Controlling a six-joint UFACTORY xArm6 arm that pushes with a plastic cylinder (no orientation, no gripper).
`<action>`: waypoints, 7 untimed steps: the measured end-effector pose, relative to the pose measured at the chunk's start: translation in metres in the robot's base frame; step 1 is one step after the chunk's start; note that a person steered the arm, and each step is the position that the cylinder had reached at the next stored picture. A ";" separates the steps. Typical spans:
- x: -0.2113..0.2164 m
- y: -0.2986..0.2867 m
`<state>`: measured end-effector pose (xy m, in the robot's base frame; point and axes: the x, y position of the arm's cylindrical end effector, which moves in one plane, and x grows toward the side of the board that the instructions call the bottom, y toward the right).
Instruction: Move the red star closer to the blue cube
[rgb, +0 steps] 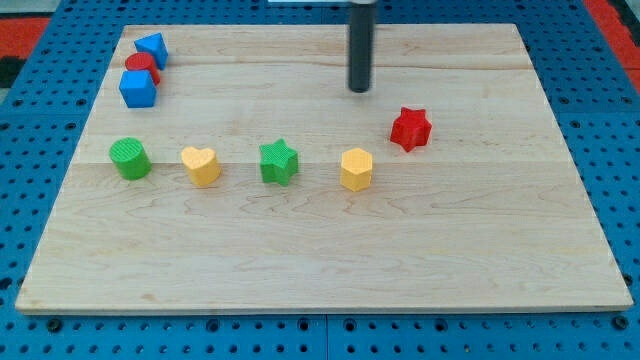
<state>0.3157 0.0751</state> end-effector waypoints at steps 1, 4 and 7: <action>0.023 0.062; 0.081 0.057; 0.087 -0.011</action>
<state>0.4030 0.0644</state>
